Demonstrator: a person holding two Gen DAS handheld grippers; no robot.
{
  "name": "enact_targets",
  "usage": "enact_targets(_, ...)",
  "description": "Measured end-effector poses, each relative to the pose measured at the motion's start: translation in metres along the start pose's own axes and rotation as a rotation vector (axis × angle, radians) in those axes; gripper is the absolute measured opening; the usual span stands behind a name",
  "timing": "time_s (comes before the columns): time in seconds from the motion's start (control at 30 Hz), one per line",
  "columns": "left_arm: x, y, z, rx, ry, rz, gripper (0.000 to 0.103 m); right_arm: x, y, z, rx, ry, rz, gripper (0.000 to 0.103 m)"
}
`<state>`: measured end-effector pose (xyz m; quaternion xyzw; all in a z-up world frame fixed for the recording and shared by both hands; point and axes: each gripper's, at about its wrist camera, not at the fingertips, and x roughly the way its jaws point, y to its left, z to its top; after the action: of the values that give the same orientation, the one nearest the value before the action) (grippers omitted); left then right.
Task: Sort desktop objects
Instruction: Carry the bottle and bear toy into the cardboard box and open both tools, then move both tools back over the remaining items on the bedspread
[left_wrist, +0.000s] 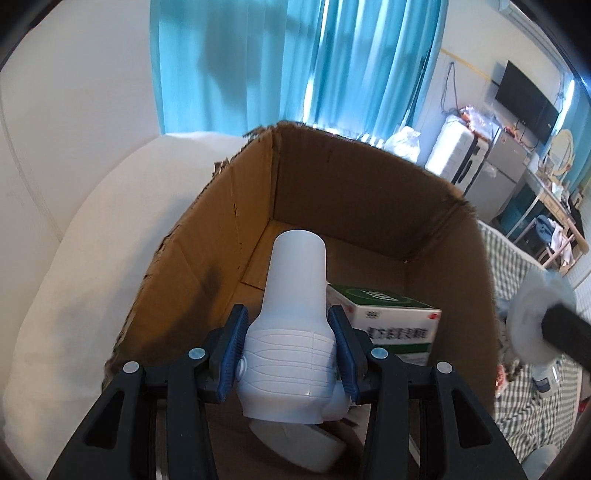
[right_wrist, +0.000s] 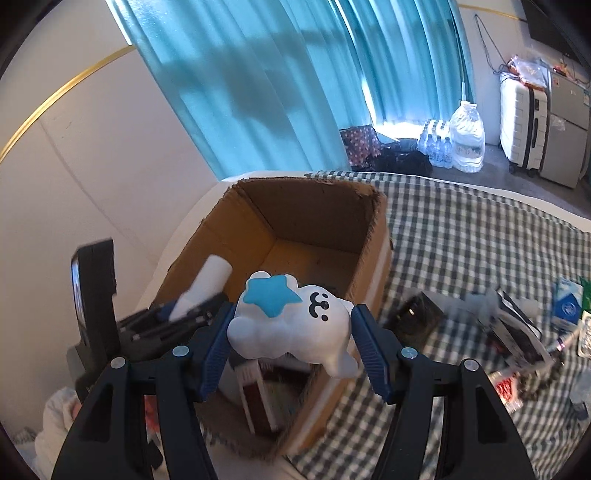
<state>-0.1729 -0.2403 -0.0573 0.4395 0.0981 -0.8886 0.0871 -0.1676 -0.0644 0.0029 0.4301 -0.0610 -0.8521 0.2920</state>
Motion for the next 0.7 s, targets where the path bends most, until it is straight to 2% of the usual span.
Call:
enact_targets(0.27, 0.013, 0.000, -0.001, 0.004, 0.029, -0.012, 0.047, 0.034, 0.002, 0.031, 0.023, -0.009, -0.017, 0.065)
enact_targets(0.3, 0.010, -0.001, -0.001, 0.011, 0.025, -0.013, 0.051, 0.035, 0.002, 0.034, 0.037, -0.015, -0.016, 0.069)
enact_targets(0.33, 0.009, -0.002, -0.001, 0.016, 0.022, -0.012, 0.064, 0.036, 0.002, 0.037, 0.043, -0.016, -0.016, 0.076)
enact_targets(0.4, 0.005, -0.006, -0.001, 0.023, 0.012, 0.010, 0.082, 0.033, 0.004, 0.040, 0.046, -0.031, -0.034, 0.077)
enact_targets(0.7, -0.029, -0.021, -0.009, 0.034, -0.021, 0.028, 0.088, -0.020, 0.000, 0.027, 0.016, -0.099, -0.116, 0.077)
